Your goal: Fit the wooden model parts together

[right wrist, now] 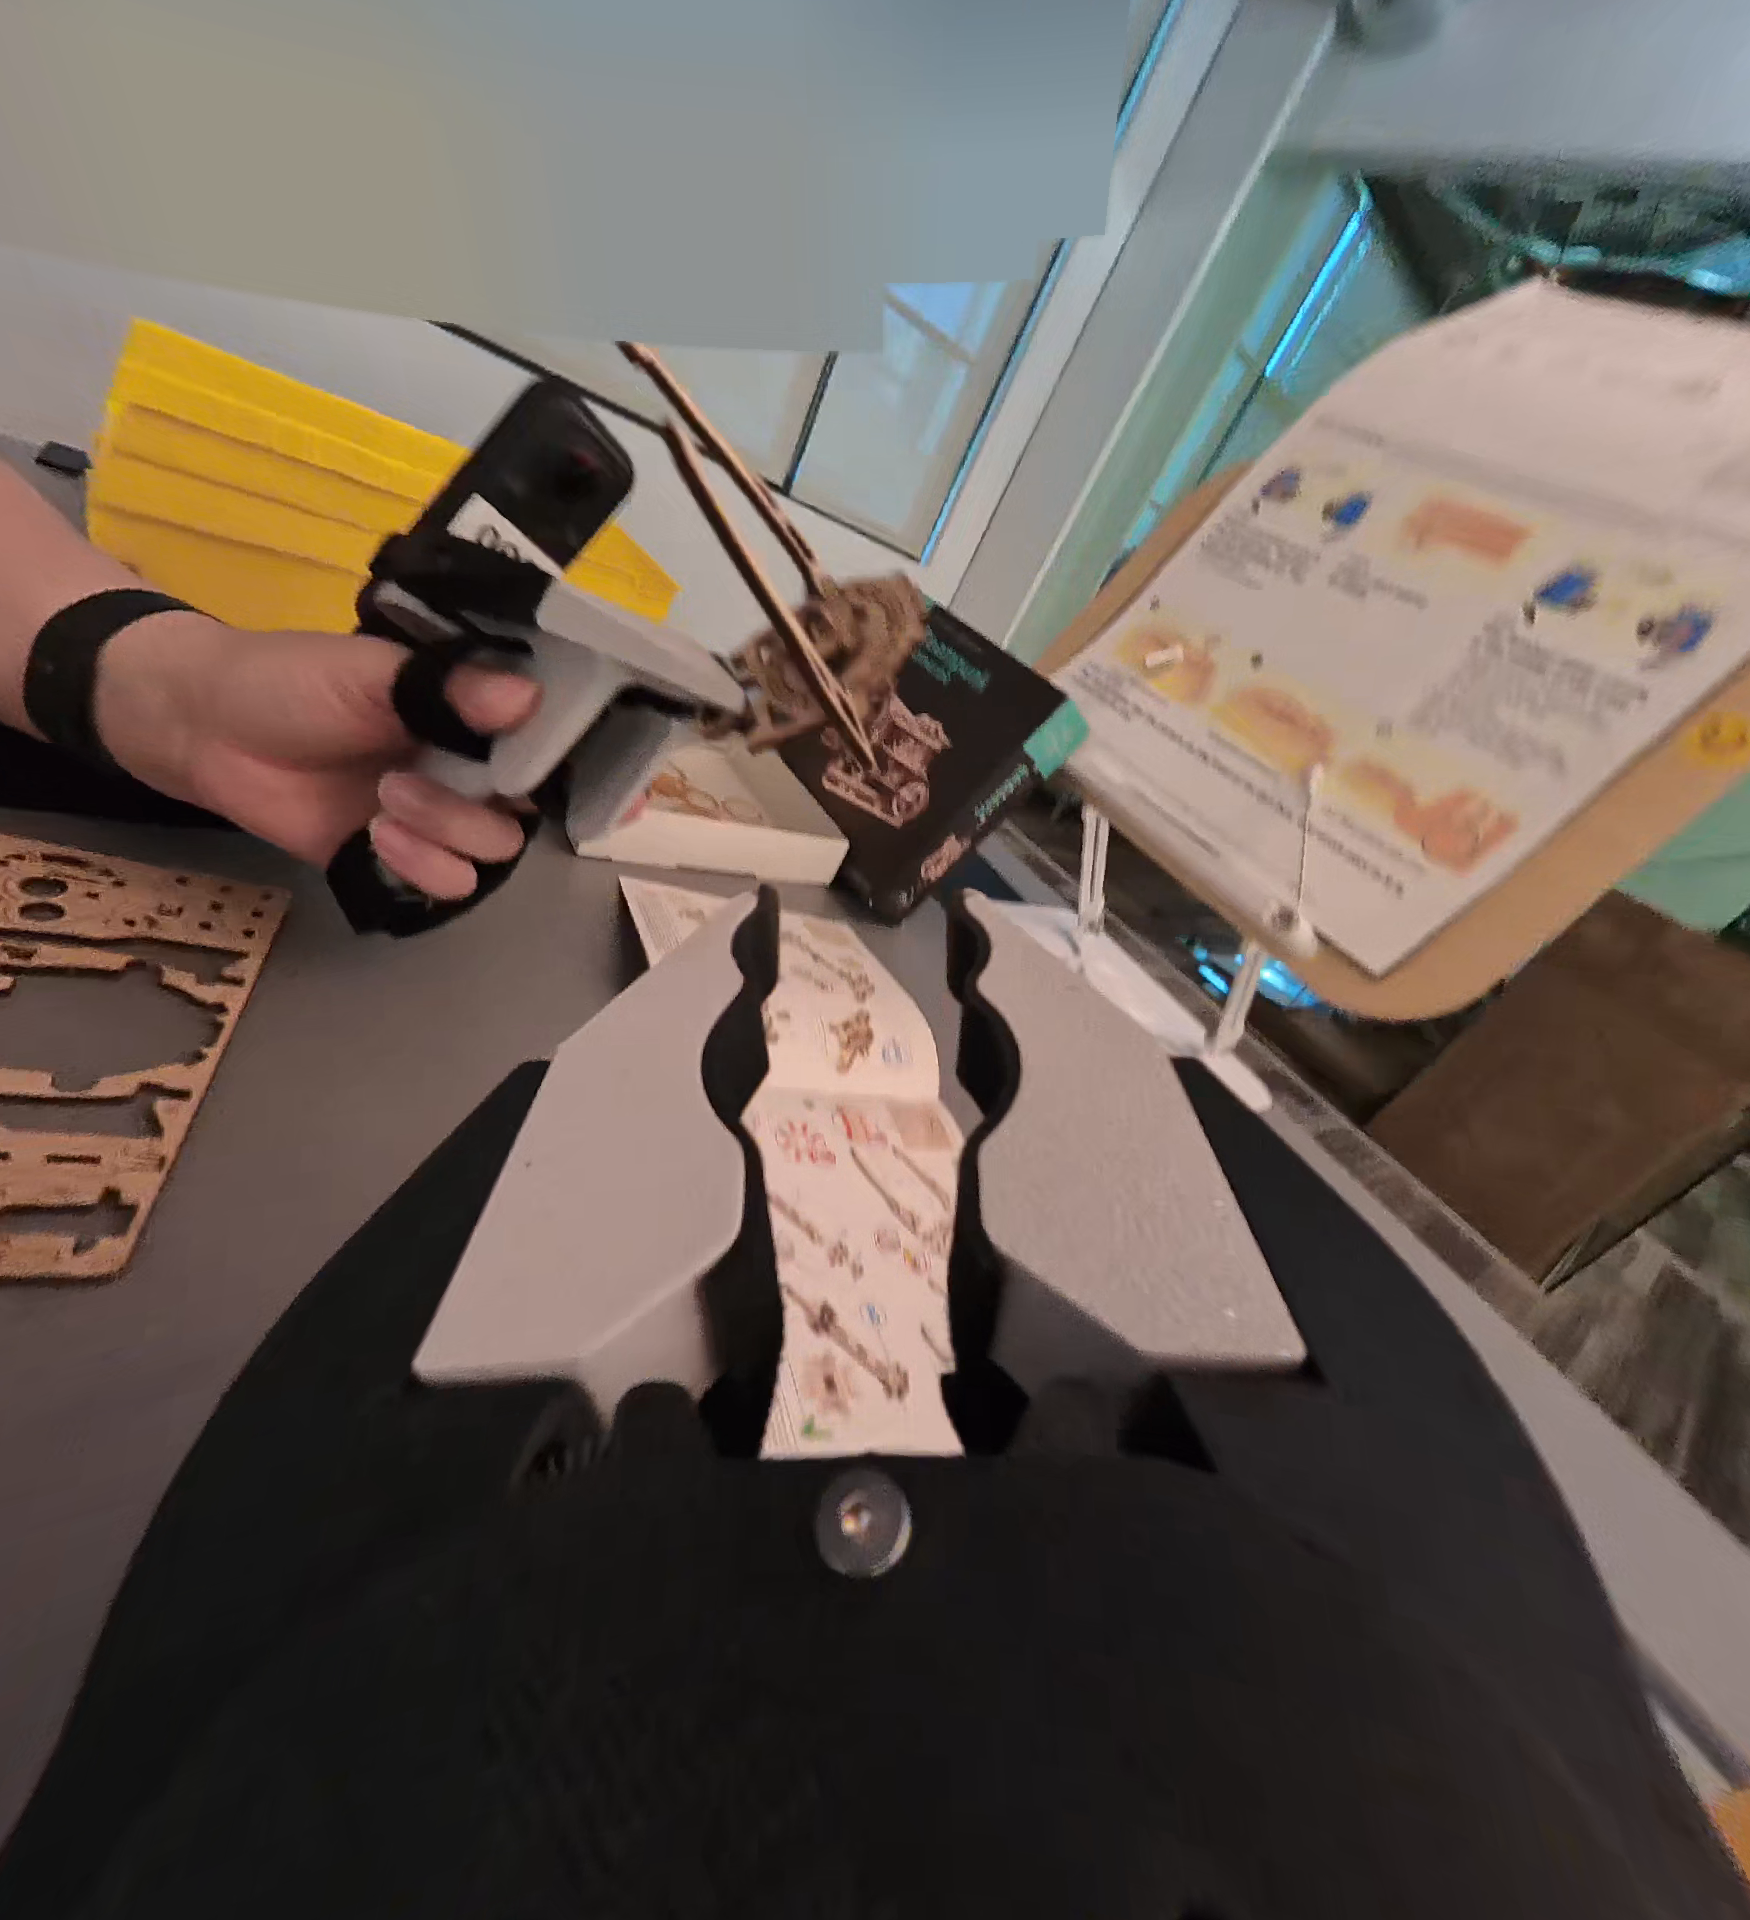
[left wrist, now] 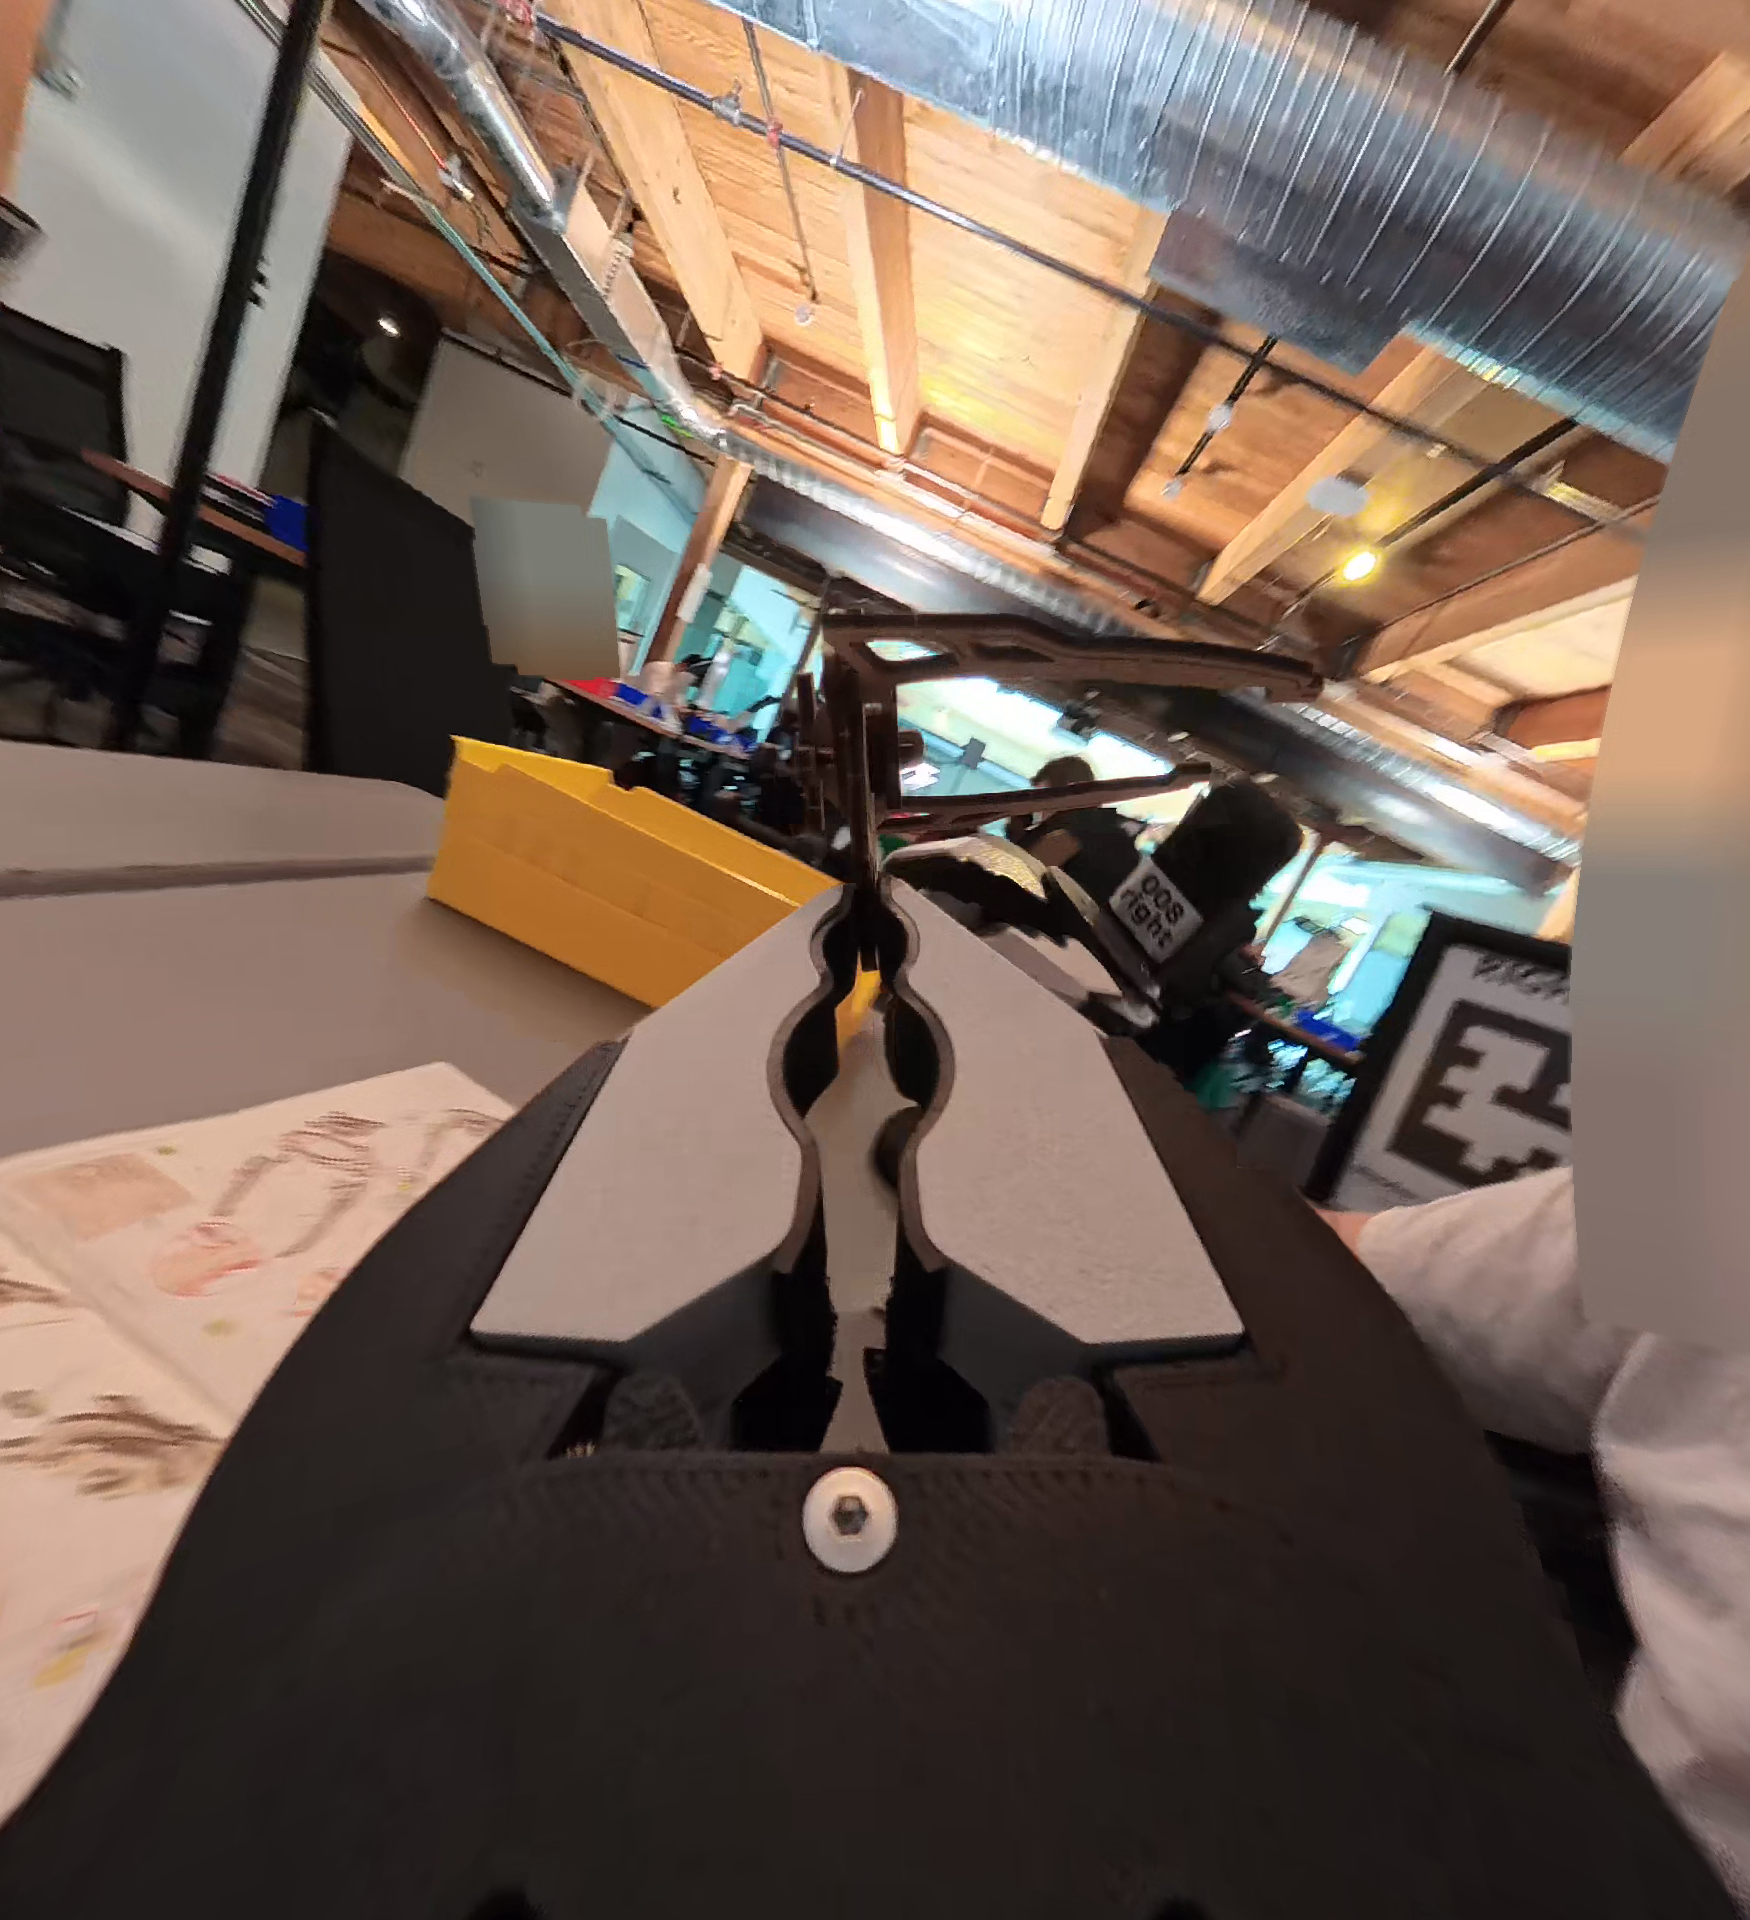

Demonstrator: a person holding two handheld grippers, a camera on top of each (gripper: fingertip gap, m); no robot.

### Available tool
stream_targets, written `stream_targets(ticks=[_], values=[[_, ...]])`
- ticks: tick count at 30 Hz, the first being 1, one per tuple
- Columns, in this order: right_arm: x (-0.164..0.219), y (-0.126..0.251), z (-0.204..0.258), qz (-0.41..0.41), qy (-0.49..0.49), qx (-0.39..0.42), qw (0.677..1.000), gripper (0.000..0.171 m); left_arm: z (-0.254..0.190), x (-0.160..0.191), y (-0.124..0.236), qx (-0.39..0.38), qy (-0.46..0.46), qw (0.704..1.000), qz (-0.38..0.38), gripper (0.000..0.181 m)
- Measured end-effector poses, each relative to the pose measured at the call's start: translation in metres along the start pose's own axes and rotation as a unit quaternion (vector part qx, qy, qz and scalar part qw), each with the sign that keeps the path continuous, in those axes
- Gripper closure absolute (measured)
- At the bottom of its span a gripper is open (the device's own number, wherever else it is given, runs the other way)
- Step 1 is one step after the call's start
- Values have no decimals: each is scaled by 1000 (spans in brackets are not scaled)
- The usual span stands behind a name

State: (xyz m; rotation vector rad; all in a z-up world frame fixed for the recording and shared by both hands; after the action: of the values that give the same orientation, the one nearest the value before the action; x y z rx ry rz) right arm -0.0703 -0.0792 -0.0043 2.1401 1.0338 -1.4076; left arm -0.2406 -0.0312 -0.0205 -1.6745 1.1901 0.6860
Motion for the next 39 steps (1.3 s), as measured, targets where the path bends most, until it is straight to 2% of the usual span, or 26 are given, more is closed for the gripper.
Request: stream_targets(ticks=[4, 8, 11, 12, 13, 15, 16, 18, 19, 21, 23, 25, 28, 31, 39], values=[[-27, -15, 14, -14, 56, 4, 998, 128, -7, 2, -4, 13, 27, 1000, -6, 181], [-41, -28, 26, -32, 106, -2, 994, 140, -12, 2, -7, 18, 52, 998, -12, 181], [-47, -39, 19, -28, 91, 29, 995, 149, -16, 2, -6, 23, 56, 998, -15, 181], [-45, -43, 19, -19, 85, 25, 996, 154, -18, 1, -6, 27, 55, 998, -14, 181], [-43, -45, 20, -10, 84, 10, 996, 168, -20, 1, -6, 33, 55, 998, -10, 181], [-42, -45, 18, -9, 82, 9, 997, 171, -21, 1, -7, 50, 54, 997, 6, 179], [-42, -43, 17, -11, 79, 10, 997, 171, -20, -1, -7, 57, 46, 997, 15, 172], [-40, -39, 14, -8, 67, 8, 998, 171, -13, -8, -5, 43, 0, 998, 46, 150], [-38, -38, 14, -4, 57, -5, 998, 171, -9, -12, -2, 35, -49, 996, 67, 148], [-35, -34, 19, -3, 37, -42, 998, 171, -4, -23, 3, 12, -170, 980, 105, 147], [-35, -29, 26, -21, 30, -75, 997, 171, -12, -30, 6, 27, -261, 957, 123, 148], [-33, -25, 31, -30, 33, -95, 994, 171, -30, -27, 6, 87, -304, 938, 144, 156], [-31, -21, 38, -32, 56, -118, 991, 171, -42, -16, 3, 98, -361, 910, 178, 159], [-31, -18, 42, -31, 68, -137, 988, 171, -48, -9, 2, 109, -390, 893, 195, 175], [-31, -13, 52, -32, 106, -165, 980, 171, -52, -2, 6, 164, -346, 894, 234, 180]])
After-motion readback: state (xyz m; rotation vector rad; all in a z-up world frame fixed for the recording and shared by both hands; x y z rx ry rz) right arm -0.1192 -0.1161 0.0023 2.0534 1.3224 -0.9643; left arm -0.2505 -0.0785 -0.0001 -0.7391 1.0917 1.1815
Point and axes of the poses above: each gripper's, where its closed fingertips meet, y back along the fingers, x out of its underside, z = x × y across the jaws, the point moved 6 cm from there along y, back along the fingers, and after that the axes turned 4 degrees about x, right-handed, at the moved point
